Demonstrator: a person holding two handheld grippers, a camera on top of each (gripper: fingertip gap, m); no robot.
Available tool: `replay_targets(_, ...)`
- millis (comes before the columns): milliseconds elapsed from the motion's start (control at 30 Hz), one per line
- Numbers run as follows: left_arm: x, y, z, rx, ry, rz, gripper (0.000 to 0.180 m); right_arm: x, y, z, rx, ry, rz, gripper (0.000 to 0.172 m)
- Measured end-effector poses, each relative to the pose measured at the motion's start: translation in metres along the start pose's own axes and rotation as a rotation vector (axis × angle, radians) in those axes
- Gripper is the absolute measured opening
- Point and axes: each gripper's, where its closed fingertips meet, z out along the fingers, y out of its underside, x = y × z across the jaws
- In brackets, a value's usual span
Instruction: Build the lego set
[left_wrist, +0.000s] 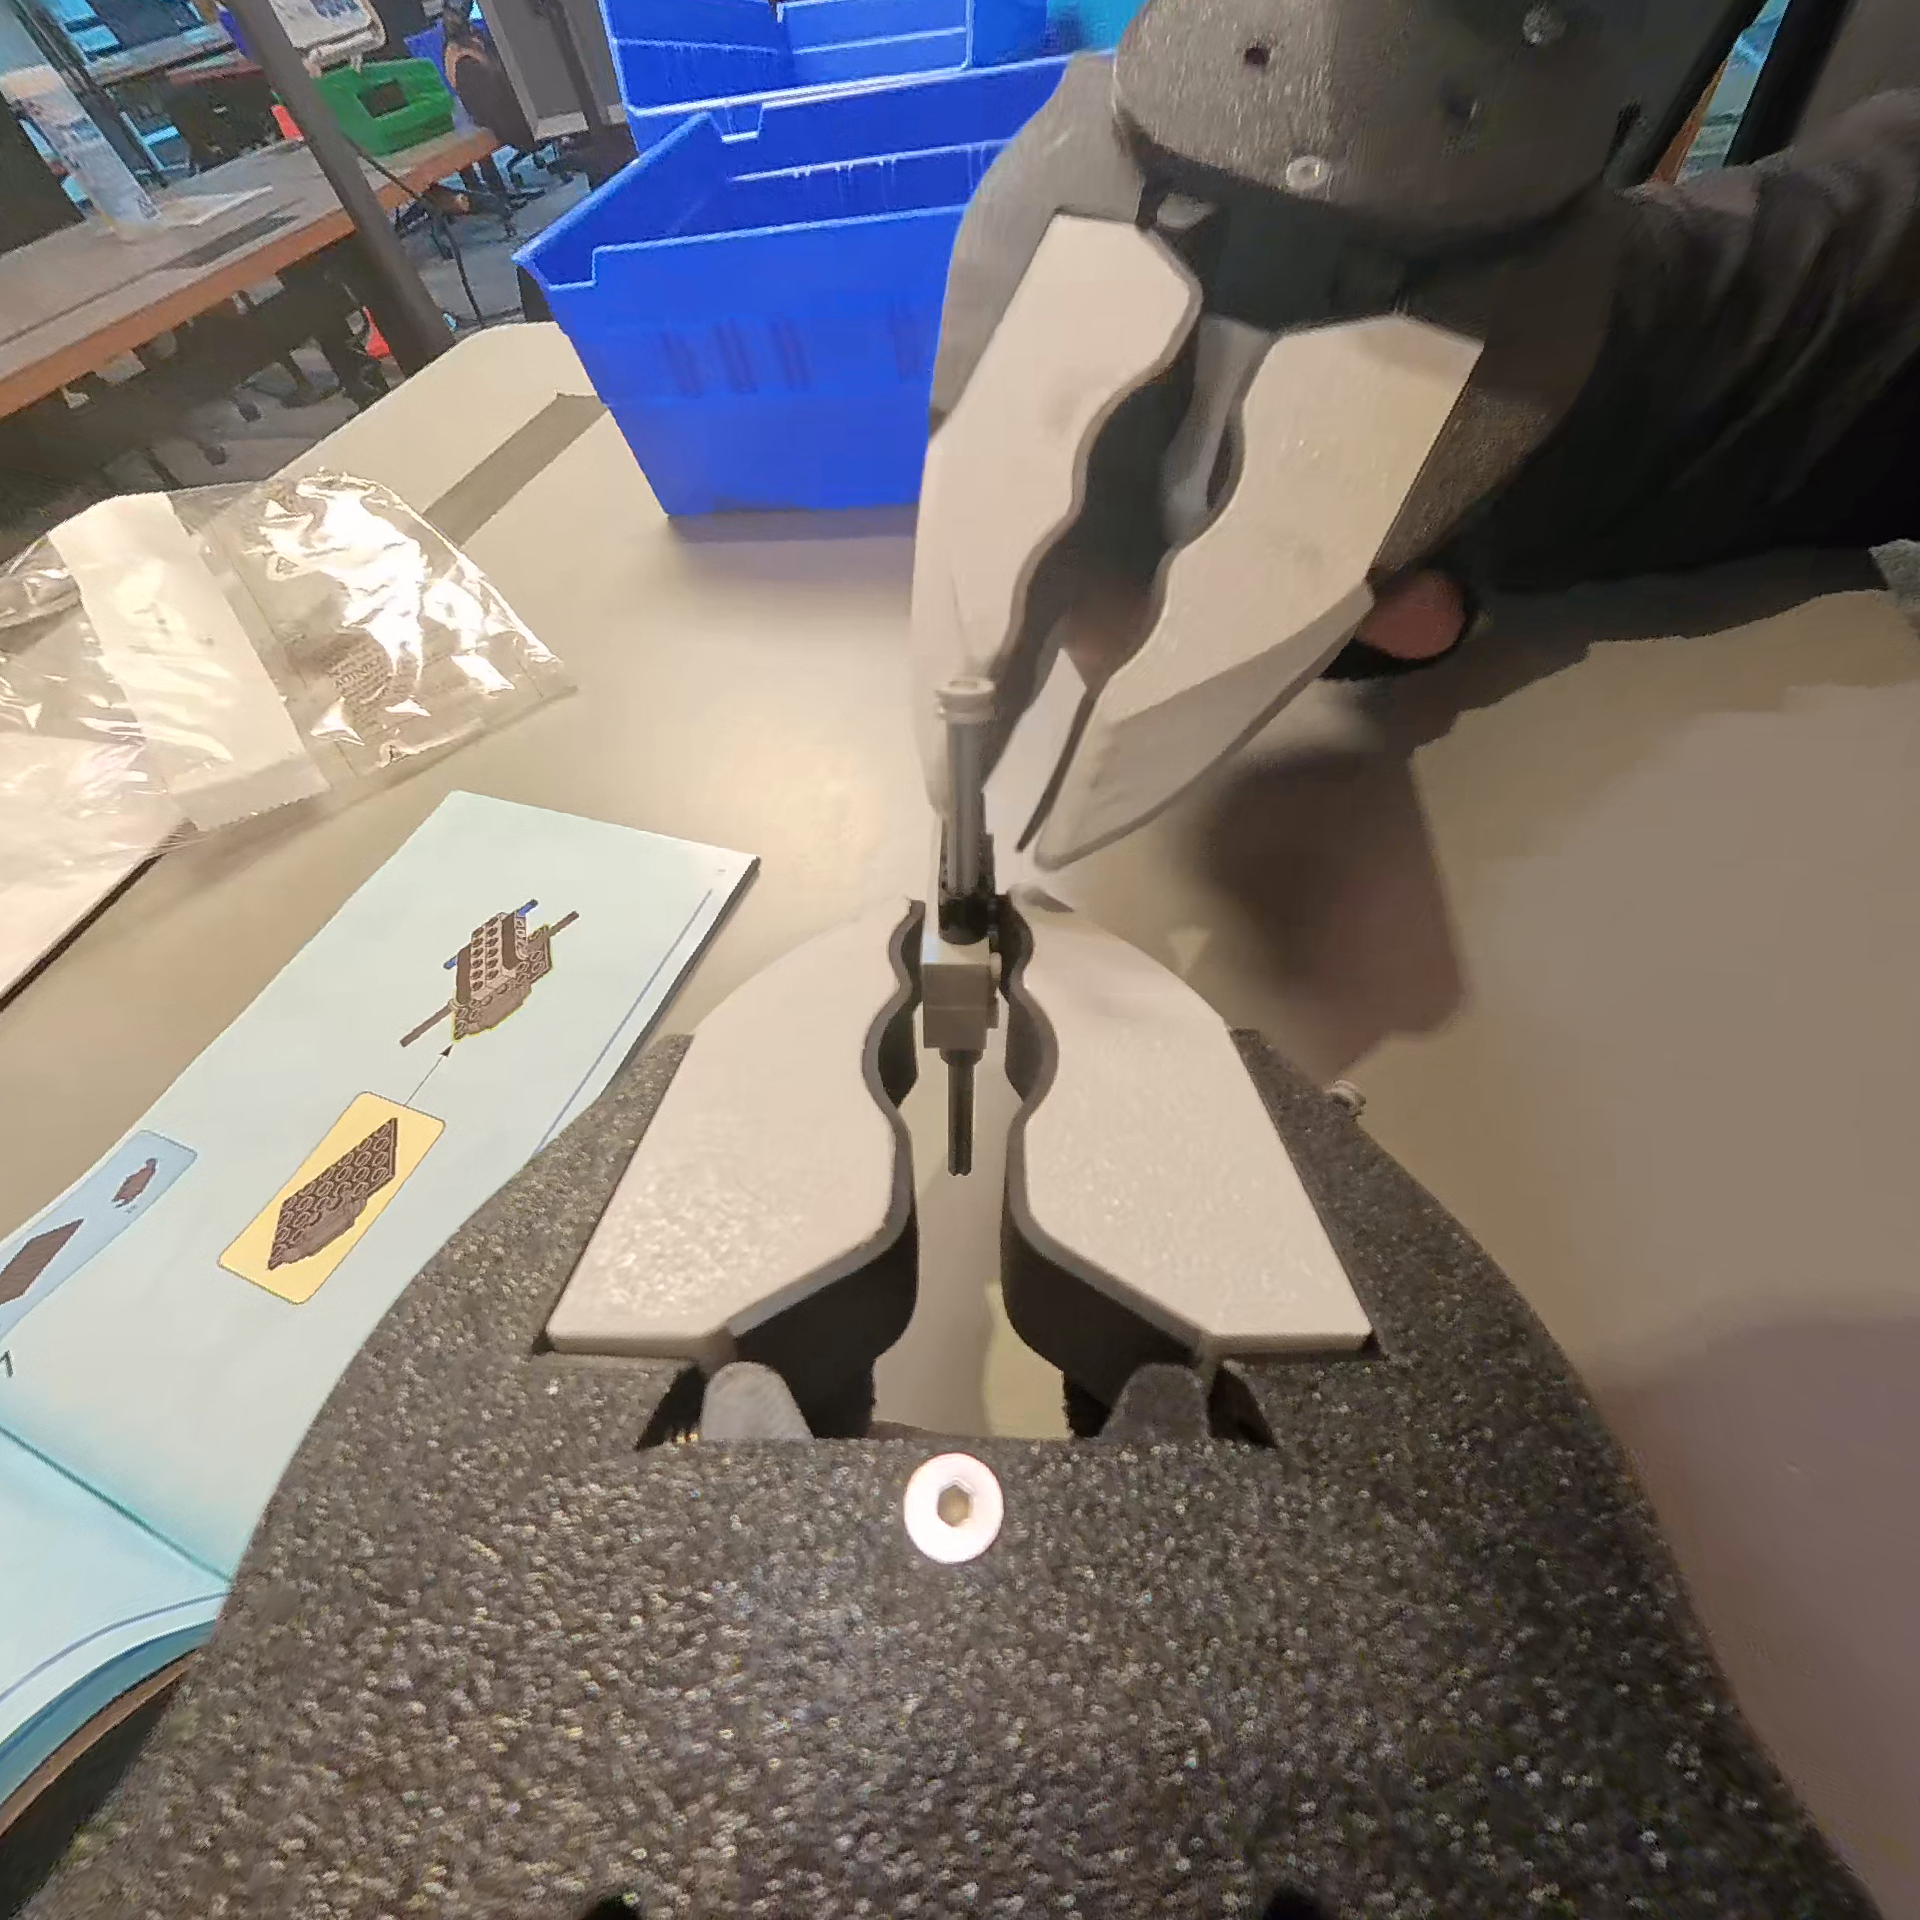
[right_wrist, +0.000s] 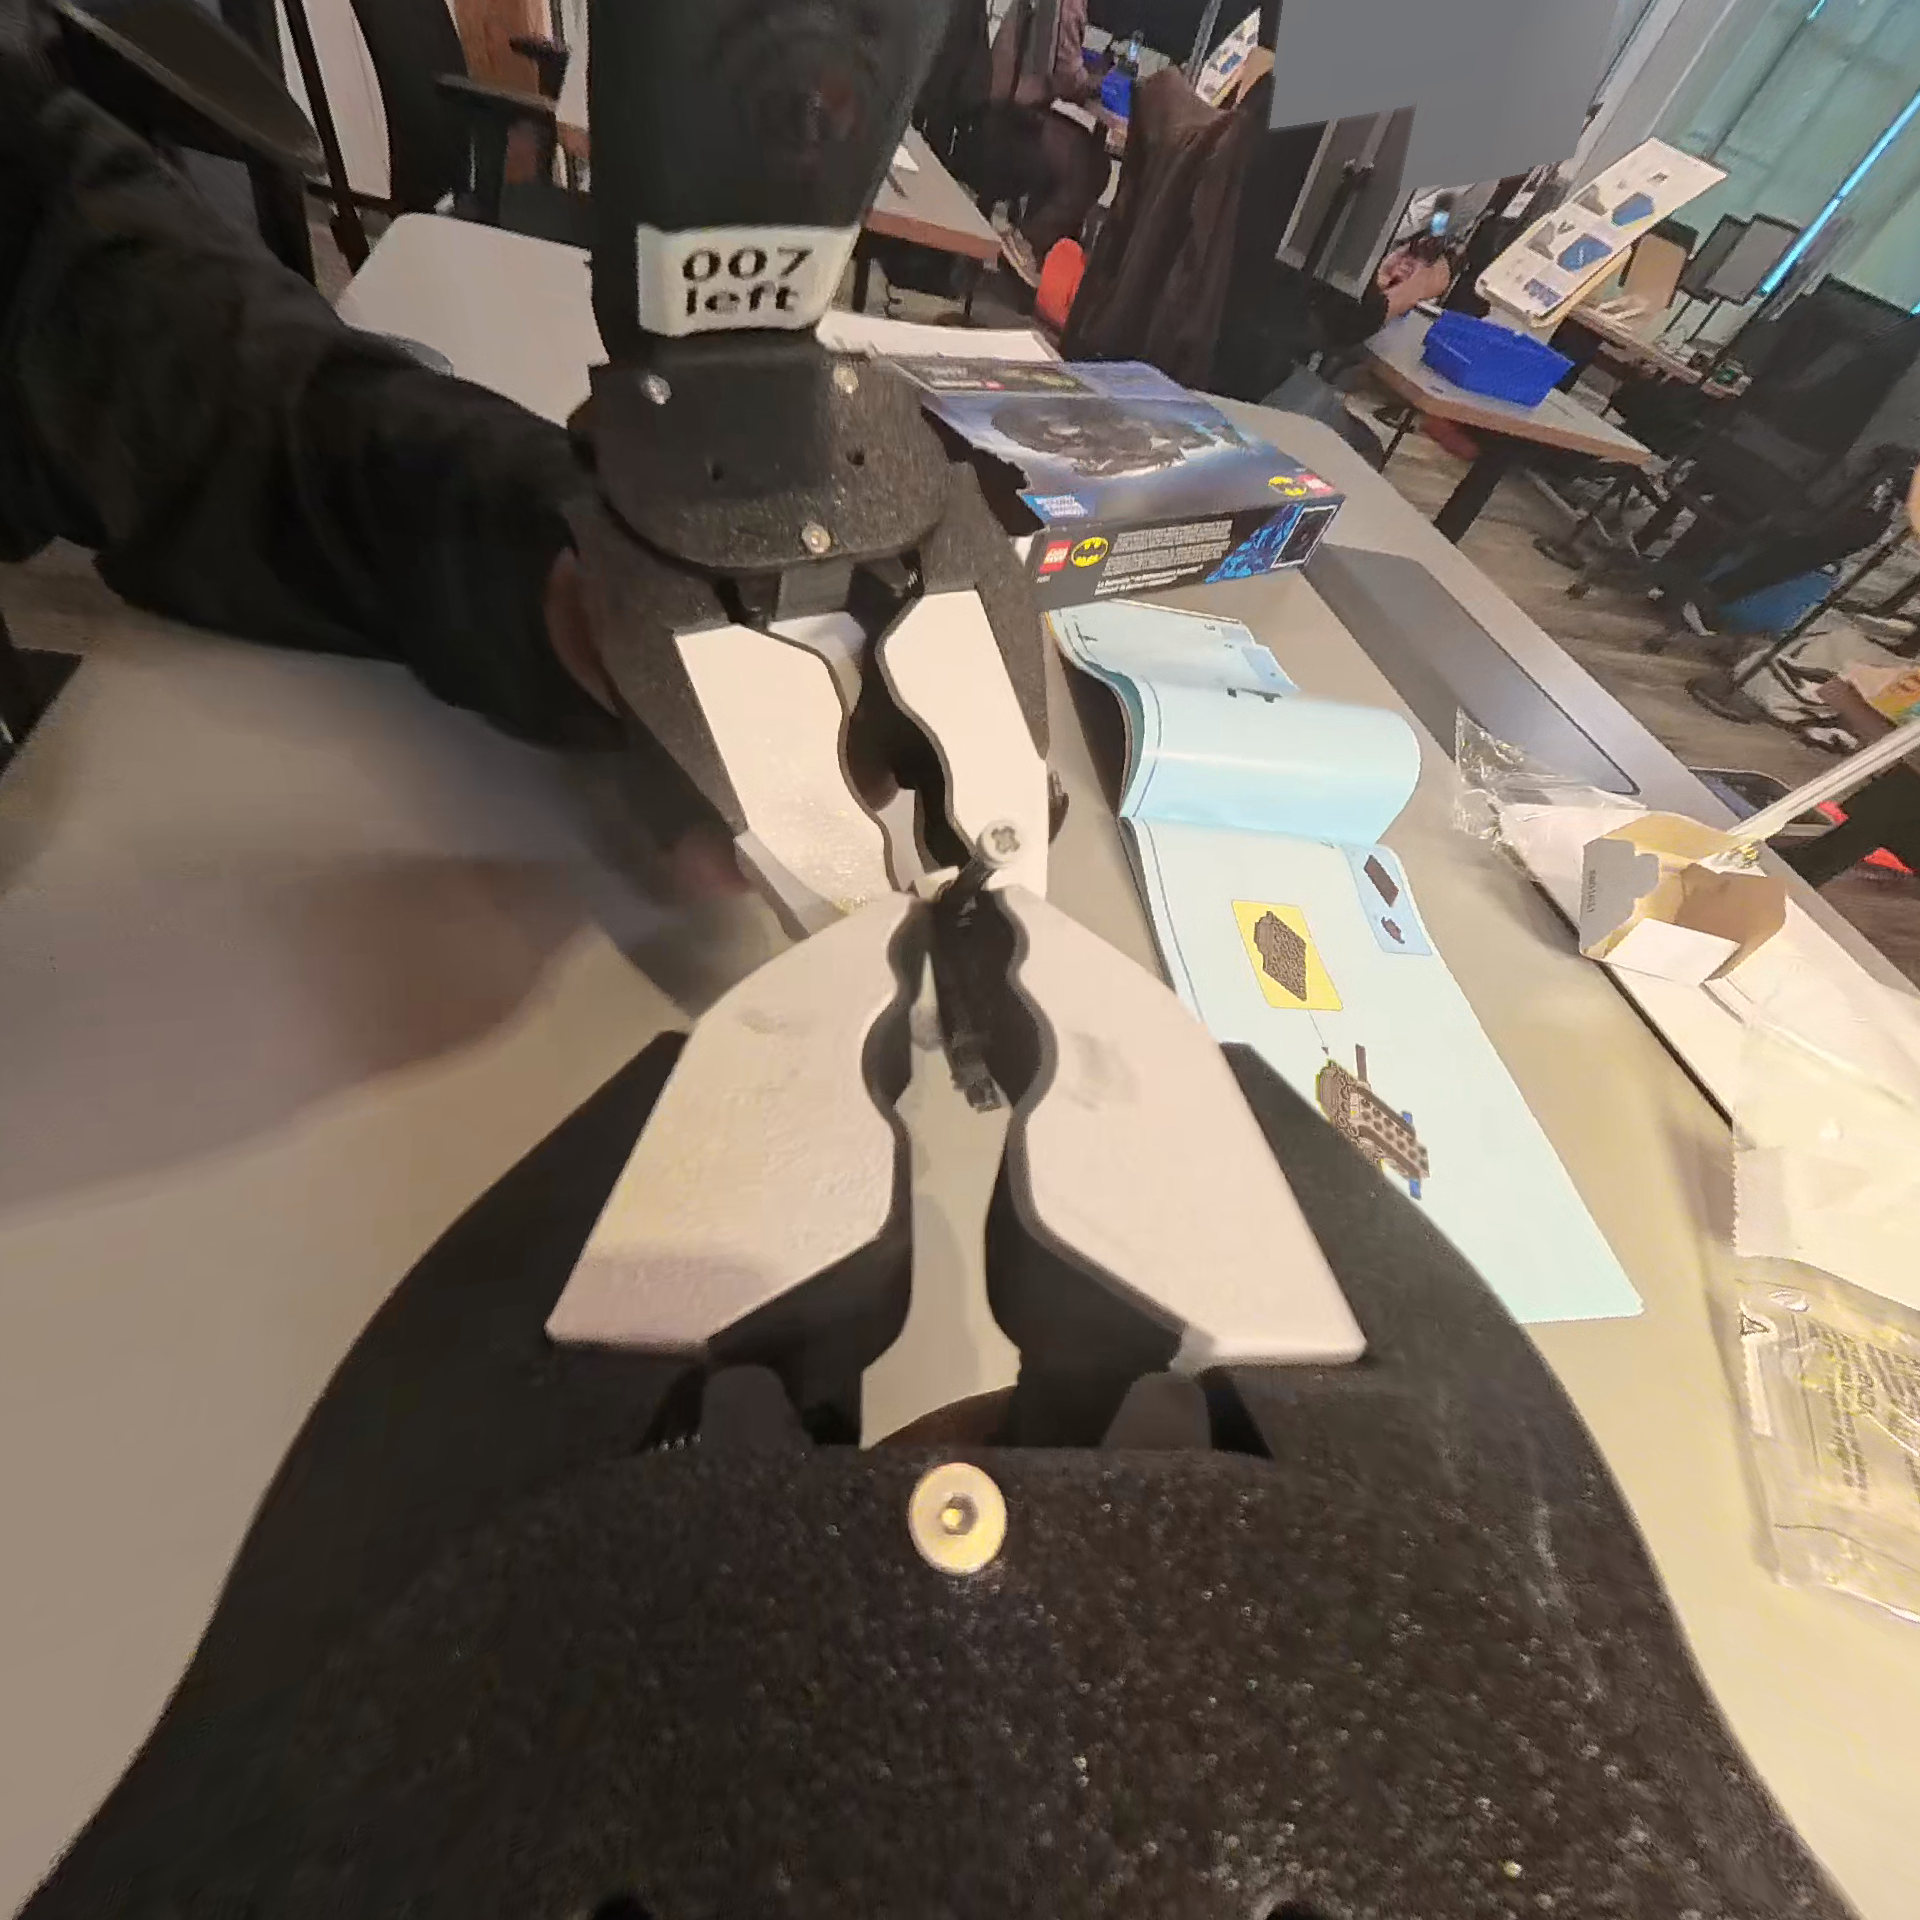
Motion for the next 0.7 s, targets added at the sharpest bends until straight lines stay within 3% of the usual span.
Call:
replay_targets(167, -0.001, 0.004, 0.0, -0.03, -0.012, 0.03, 0.012, 0.005, -0.012, -0.011, 0.058, -0.018, 0.035, 0.015)
replay_targets(700, 0.0, 0.012, 0.003, -0.096, -0.039, 0.106, 0.012, 0.004, -0.004, -0.01, 0.004, -0.014, -0.003, 0.009)
